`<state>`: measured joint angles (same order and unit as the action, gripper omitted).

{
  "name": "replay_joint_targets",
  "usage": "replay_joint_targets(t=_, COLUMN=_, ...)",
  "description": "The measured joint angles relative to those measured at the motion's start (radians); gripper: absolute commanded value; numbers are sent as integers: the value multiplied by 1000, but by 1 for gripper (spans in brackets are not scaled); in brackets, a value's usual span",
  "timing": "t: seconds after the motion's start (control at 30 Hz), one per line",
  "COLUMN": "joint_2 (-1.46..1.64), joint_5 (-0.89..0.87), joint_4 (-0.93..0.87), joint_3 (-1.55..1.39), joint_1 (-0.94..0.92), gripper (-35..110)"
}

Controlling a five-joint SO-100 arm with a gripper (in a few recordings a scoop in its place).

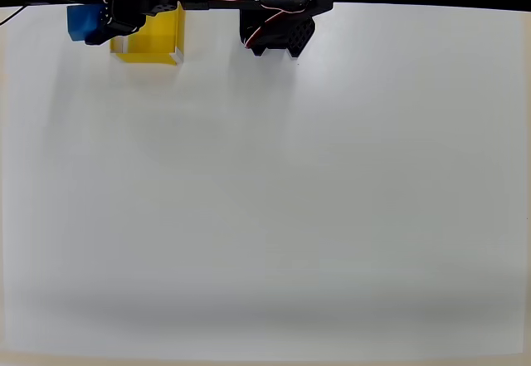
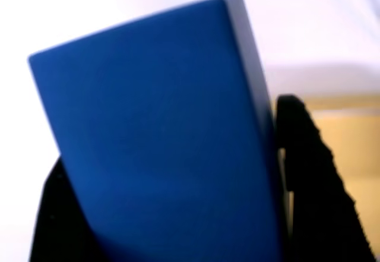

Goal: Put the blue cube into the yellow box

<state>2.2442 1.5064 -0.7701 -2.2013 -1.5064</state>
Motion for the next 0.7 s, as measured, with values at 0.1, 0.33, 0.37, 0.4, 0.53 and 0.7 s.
replay_joint_targets(t=0.1, joint_2=57, joint_5=12, joint_4=5, joint_3=-77, joint_1=-11, gripper=7)
replay_joint_targets(t=0.33, joint_2=146, joint_5=25, joint_4=46, joint_3=-230, joint_1=-37, gripper=7)
replay_joint_targets(t=0.37, joint_2=155, joint_5=25, joint_4=54, joint_3=-249, joint_1=-41, gripper=7)
replay_joint_targets(t=0.4, joint_2=161, joint_5=25, joint_4=61, joint_3=-265, joint_1=-49, gripper=7)
replay_joint_targets(t=0.53, joint_2=184, joint_5=20, joint_4=94, joint_3=-314, joint_1=-72, gripper=7)
replay_joint_targets(t=0.7, joint_2=187, joint_5=25, joint_4=144, joint_3=-364, joint_1=-95, gripper=7)
